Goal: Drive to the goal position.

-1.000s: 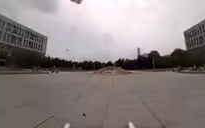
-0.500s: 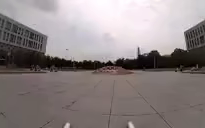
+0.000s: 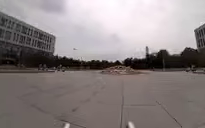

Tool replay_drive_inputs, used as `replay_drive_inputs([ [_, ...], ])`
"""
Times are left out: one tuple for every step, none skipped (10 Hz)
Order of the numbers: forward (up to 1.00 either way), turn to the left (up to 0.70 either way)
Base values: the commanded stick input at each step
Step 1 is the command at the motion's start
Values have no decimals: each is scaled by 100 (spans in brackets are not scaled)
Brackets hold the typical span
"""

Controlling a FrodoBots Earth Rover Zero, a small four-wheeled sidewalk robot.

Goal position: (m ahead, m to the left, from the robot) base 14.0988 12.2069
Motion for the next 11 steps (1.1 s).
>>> replay_drive_inputs([
  [85, 0],
  [85, 0],
  [85, 0],
  [85, 0],
  [85, 11],
  [85, 34],
  [85, 24],
  [85, 3],
  [85, 0],
  [85, 0],
  [85, 0],
])
